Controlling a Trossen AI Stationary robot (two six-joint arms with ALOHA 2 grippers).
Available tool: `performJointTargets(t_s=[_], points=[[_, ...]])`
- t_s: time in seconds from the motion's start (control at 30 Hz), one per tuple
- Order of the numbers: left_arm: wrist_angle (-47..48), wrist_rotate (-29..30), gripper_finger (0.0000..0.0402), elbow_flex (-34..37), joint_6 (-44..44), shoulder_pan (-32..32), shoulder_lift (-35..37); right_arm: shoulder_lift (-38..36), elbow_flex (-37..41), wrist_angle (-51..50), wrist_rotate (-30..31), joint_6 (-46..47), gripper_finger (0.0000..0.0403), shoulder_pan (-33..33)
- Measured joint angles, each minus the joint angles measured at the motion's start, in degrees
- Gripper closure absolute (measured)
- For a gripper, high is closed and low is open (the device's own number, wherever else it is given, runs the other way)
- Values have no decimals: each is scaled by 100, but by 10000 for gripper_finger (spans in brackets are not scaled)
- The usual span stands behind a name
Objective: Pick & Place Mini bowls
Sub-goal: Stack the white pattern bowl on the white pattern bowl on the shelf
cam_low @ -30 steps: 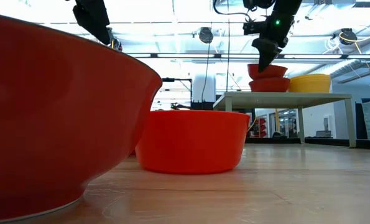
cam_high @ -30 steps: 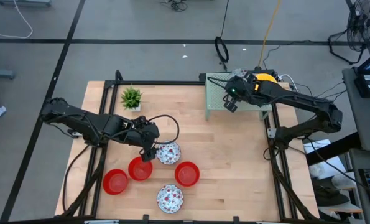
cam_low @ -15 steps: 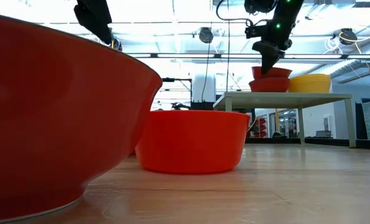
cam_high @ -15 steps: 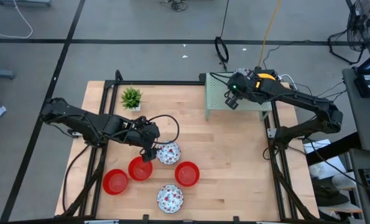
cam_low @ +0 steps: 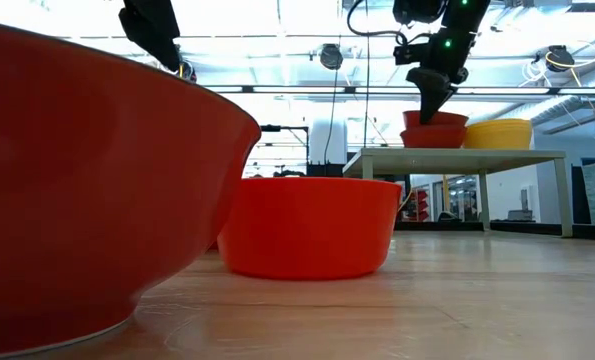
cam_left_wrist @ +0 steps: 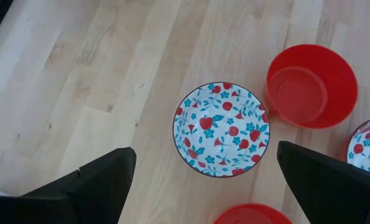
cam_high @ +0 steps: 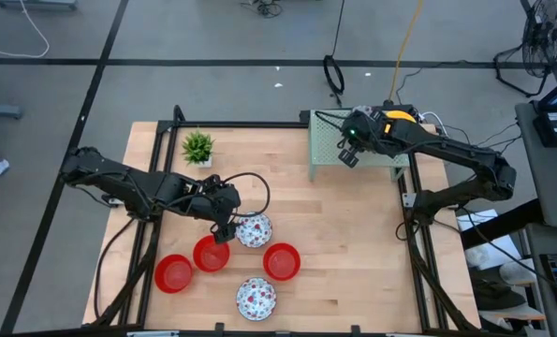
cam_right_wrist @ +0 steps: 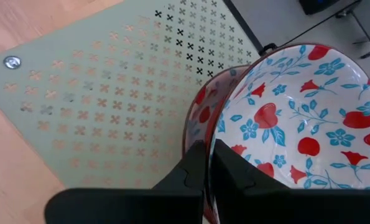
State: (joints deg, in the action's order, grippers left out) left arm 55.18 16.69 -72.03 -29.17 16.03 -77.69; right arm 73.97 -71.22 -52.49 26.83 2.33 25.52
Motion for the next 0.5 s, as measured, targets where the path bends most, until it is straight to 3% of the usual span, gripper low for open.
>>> performJointTargets(t_s=[0.5], points=[[0,0,7,0,-2,0,0,-2,0,-4,-312,43,379,0]])
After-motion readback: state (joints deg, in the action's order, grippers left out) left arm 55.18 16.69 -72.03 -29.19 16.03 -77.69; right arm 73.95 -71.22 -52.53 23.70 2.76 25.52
